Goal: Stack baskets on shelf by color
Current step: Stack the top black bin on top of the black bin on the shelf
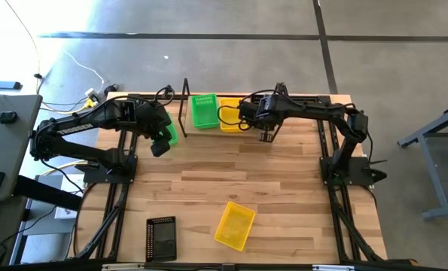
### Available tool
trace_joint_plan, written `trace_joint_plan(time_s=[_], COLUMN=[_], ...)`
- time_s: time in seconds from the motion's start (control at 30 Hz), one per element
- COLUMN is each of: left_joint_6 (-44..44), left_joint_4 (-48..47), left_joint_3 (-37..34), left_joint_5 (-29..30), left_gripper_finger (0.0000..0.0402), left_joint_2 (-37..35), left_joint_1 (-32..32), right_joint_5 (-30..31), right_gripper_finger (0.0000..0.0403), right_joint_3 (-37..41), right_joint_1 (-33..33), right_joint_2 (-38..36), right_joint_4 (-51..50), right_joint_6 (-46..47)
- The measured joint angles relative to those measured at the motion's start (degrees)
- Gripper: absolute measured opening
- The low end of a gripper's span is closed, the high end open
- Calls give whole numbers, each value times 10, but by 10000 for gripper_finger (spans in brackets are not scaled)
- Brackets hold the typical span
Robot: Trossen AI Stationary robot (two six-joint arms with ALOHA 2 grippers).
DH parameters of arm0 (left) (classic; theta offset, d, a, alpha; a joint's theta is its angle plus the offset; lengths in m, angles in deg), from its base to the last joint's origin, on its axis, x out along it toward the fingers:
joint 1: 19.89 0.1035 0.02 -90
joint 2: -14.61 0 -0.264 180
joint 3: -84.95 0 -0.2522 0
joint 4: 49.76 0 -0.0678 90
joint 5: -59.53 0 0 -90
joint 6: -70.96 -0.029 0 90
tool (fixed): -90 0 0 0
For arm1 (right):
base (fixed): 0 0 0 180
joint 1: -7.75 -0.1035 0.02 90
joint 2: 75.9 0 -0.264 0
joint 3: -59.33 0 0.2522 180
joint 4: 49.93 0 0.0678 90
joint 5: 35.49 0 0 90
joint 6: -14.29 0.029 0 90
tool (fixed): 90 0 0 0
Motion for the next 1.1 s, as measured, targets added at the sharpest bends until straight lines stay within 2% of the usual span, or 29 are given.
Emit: trace_joint_plan(time_s=[0.2, 0.47, 0.7, 0.9, 0.97, 1.1], left_joint_6=[1, 15, 16, 15, 15, 15], left_joint_4=[0, 0, 0, 0, 0, 0], left_joint_3=[0, 0, 0, 0, 0, 0], left_joint_5=[0, 0, 0, 0, 0, 0], left_gripper_finger=[225, 225, 225, 225, 225, 225], left_joint_2=[0, 0, 0, 0, 0, 0], left_joint_1=[0, 0, 0, 0, 0, 0], right_joint_5=[-26, 23, -33, -92, -85, -30], right_gripper_finger=[101, 101, 101, 101, 101, 101], right_joint_3=[0, 0, -1, -1, 0, 0], right_joint_1=[-23, -8, 32, 35, 33, 28], right_joint_2=[-21, -36, -20, 2, 2, -11], right_joint_4=[-31, 40, 44, 45, 42, 39], right_joint_6=[36, 45, 60, 49, 47, 57])
